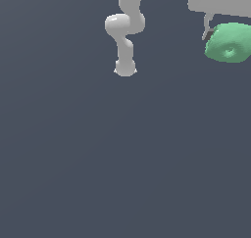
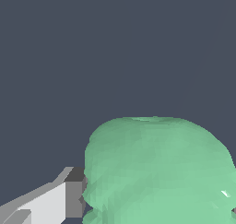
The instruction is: Pick up the object and move it to a goal position.
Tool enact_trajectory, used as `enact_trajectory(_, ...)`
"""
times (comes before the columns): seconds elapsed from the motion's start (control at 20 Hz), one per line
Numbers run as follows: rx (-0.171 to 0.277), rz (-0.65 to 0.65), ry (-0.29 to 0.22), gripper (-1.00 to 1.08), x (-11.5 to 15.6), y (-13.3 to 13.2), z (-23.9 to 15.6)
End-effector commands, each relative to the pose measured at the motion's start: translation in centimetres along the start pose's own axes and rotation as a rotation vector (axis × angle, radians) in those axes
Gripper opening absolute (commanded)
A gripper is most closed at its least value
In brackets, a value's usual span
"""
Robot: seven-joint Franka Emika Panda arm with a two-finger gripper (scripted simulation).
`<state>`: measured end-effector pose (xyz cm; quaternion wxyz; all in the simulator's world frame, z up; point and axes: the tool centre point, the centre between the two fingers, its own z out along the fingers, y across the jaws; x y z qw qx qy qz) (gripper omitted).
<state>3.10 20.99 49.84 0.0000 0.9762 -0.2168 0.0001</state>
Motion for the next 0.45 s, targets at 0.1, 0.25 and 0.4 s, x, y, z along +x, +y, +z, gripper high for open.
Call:
enact_trajectory(0.1,0.0,0.0,0.0,-1.0,0.08,-0.18,-0.47)
enact_trajectory(0.25,0.0,0.0,0.0,-1.0,0.11,-0.24,-0.6)
enact_trajectory(0.4,0.0,0.0,0.0,-1.0,0.11,-0.26,-0.65)
